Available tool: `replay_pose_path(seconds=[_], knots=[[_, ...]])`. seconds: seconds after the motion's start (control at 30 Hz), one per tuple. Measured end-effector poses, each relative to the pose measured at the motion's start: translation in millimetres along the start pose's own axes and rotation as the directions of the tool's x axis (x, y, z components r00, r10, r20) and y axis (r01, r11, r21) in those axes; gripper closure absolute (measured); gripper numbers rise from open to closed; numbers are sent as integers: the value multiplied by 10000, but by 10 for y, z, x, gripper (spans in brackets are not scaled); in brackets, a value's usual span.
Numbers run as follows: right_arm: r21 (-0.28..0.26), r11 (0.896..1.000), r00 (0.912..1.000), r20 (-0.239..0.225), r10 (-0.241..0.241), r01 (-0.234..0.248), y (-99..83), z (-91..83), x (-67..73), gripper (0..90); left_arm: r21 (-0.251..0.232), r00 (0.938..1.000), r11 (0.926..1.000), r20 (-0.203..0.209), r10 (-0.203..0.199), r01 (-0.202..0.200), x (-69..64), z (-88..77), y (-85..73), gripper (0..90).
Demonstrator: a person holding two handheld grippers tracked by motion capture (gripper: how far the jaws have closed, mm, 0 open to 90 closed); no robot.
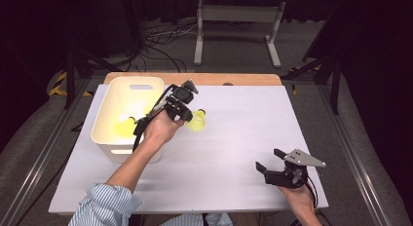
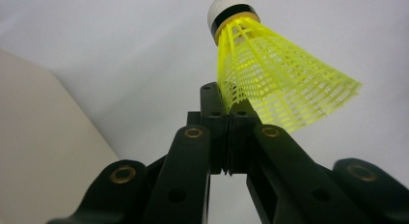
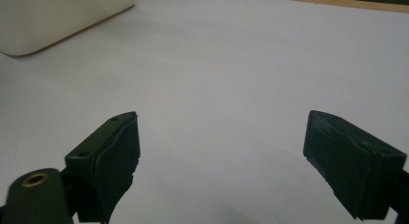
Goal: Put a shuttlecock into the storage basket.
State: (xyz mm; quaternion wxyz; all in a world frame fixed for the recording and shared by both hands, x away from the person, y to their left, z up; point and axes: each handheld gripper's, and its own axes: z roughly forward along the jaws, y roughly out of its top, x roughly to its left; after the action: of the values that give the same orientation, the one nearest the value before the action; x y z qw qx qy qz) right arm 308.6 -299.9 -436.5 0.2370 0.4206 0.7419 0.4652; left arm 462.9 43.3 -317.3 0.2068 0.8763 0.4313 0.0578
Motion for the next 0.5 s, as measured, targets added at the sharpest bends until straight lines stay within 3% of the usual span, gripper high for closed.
replay_pose_path(seconds=[0.13,0.5], knots=[[-264,9996,10000,36,43,-42,-36,-44,-10,133,0,10000,10000,34,-73,73,22,-17,5,889],[-154,9999,10000,42,48,-47,-94,-35,-29,130,14,9999,9999,60,-154,153,81,-54,28,889]])
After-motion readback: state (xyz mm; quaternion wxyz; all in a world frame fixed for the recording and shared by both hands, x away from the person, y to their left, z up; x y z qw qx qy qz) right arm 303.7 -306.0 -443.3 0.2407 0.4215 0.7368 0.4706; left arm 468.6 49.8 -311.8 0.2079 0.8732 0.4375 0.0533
